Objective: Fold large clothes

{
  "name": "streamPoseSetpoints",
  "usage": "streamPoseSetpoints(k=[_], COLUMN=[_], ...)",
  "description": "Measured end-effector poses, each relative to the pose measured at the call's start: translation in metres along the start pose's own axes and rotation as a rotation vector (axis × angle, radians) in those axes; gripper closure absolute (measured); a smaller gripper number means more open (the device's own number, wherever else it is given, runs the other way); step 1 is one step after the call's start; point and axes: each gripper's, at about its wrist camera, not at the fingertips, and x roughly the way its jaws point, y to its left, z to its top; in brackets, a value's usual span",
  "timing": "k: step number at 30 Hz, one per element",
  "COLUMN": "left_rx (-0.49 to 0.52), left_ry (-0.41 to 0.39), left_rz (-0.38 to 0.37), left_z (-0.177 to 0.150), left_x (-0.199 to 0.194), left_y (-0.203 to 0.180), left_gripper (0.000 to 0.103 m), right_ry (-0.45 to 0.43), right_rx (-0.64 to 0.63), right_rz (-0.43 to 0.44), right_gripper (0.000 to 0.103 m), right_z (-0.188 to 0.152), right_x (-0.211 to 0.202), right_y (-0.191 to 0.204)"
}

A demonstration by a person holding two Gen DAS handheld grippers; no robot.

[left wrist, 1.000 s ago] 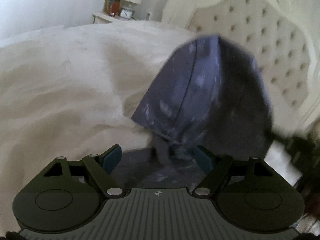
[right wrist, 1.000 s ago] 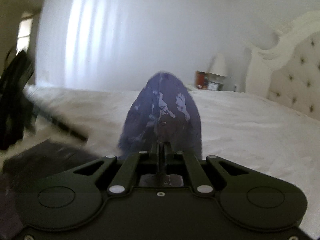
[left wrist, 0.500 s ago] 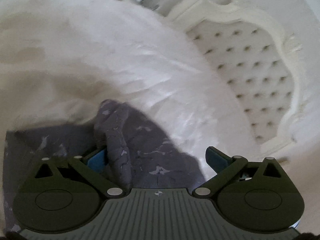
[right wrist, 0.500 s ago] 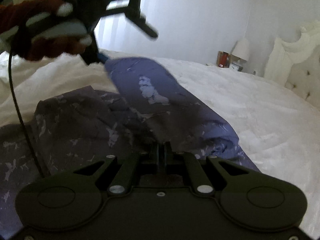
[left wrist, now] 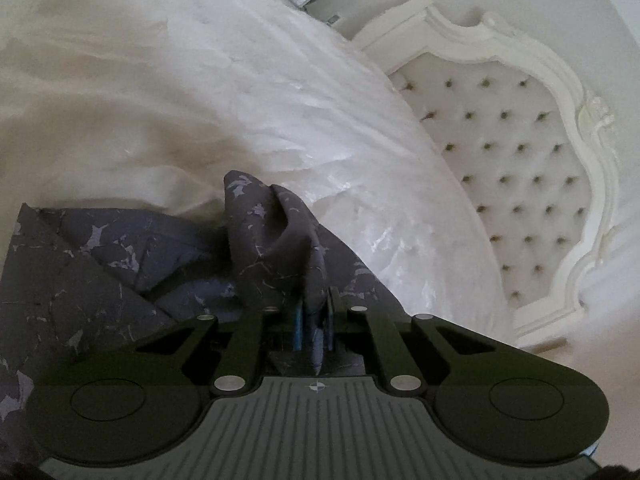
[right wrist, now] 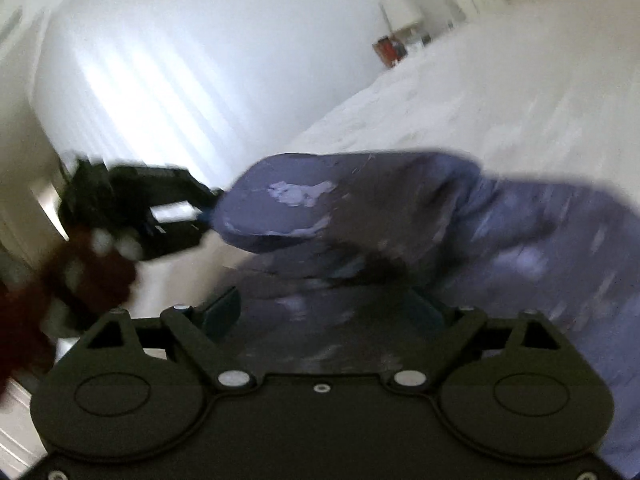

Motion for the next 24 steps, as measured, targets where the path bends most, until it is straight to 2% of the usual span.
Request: streamPoseSetpoints(k=[4,6,8,12,14,17,20,24], left_rx=[0.013,0.018,0.013,0.015,0.032,0.097,0.194,0.293], left_ry=[0.001,0.001,0.005,0.004,0.000,0.009,0.052,0.145], left_rz=[-0.016,-0.020,-0.033,-0.051,-0.065,-0.080,-0.029,0.087], left_z=[-0.005,-0.007,-0.009,-0.015,-0.021,-0.039,-0.063,-0.093], left_x=[-0.002,-0.004,-0.006,-0.012,-0.018,-0.024,-0.016,0.003], left_y=[0.000,0.000,0.001,-0.001,-0.004,-0.008,-0.004,0.012], left_gripper=[0.093,0.093,0.093,0.093,0.093,0.093,0.093,0.093], right_ry=[-0.013,-0.032,-0.044,-0.063,-0.117,-0.165,-0.088,0.014], right_rx=[0.284,0.422,0.535,0.673,0.606,0.319,0.215,0.236], right_rz=[0.134,0.161,0.156,0.071,0.037,-0.060,-0.145,-0.249], right_gripper=[0.010,0.009,0.009,0.011,0.012,0.012,0.012,0.012], right_z=[0.004,0.010,0.015,0.033,0.052,0.080,0.074,0.043], right_x=[0.012,0.022,0.033,0.051,0.047,0.030,0.028,0.034], right_y=[-0.024,-0.038,-0.052,-0.079,-0.075,-0.042,-0.030,-0.043])
